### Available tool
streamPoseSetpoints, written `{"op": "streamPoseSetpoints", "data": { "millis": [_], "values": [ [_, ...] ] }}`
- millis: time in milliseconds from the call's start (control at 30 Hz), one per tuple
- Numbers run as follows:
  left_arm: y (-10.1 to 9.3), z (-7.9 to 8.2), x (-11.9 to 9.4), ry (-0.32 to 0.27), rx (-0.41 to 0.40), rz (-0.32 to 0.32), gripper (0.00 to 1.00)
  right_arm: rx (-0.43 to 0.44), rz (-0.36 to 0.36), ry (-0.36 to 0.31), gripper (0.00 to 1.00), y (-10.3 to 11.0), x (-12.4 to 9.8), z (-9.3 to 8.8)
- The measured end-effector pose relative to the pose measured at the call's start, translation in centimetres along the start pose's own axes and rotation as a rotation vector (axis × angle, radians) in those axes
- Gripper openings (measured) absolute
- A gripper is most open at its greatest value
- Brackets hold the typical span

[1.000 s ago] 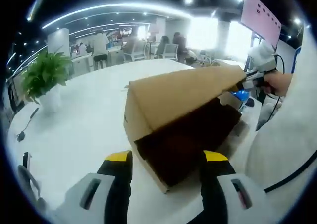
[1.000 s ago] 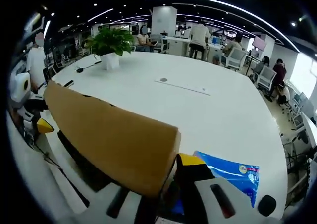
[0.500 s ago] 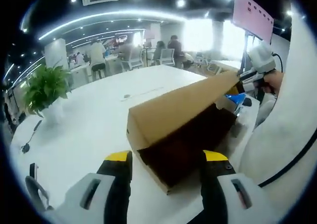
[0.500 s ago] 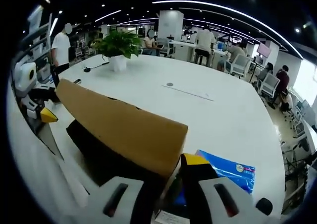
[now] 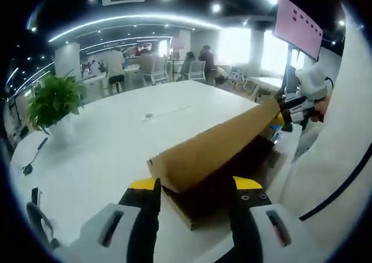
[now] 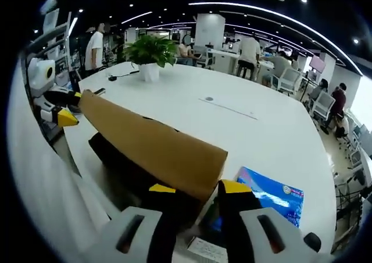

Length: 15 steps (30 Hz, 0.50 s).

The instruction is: Operate the shoe box by opening the lid, removing the specified soft item, and placing it in the target area until the item is outside and the box remains undamaged.

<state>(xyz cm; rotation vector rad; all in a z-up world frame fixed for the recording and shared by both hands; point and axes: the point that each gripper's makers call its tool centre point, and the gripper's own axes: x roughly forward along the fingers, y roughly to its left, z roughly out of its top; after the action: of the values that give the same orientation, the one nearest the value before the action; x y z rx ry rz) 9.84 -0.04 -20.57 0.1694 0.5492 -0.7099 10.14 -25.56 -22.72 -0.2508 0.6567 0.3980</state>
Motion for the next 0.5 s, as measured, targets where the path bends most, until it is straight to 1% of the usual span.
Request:
{"op": "streamPoseSetpoints", "data": {
  "millis": [33, 100, 167, 233, 267, 400, 467, 500],
  "values": [
    [0.0, -0.1, 0.0, 0.002, 0.003, 0.001, 0.47, 0.001, 0.002, -0.001, 0.26, 0.0, 0.0, -0.1],
    [0.0, -0.4, 0.2, 0.011, 0.022, 0.015, 0.43, -0.030, -0.002, -0.004, 0.25, 0.2, 0.0, -0.2],
    [0.1, -0.7, 0.3, 0.026, 0.028, 0.032, 0.40, -0.058, 0.002, 0.010, 0.26, 0.4, 0.0, -0.5],
    [0.6, -0.5, 0.2, 0.015, 0.036, 0.056, 0.37, -0.059, -0.001, 0.009, 0.26, 0.3, 0.1, -0.5],
    [0.6, -0.6, 0.2, 0.017, 0.034, 0.058, 0.35, -0.056, 0.003, 0.009, 0.26, 0.4, 0.1, -0.5],
    [1.0, -0.4, 0.3, 0.025, 0.017, 0.061, 0.33, -0.059, 0.009, 0.015, 0.26, 0.3, 0.3, -0.7],
    [1.1, -0.5, 0.4, 0.031, 0.015, 0.066, 0.34, -0.054, 0.016, 0.018, 0.27, 0.5, 0.3, -0.7],
    [1.2, -0.5, 0.4, 0.032, 0.013, 0.068, 0.35, -0.069, 0.019, 0.021, 0.27, 0.7, 0.5, -0.7]
  ]
}}
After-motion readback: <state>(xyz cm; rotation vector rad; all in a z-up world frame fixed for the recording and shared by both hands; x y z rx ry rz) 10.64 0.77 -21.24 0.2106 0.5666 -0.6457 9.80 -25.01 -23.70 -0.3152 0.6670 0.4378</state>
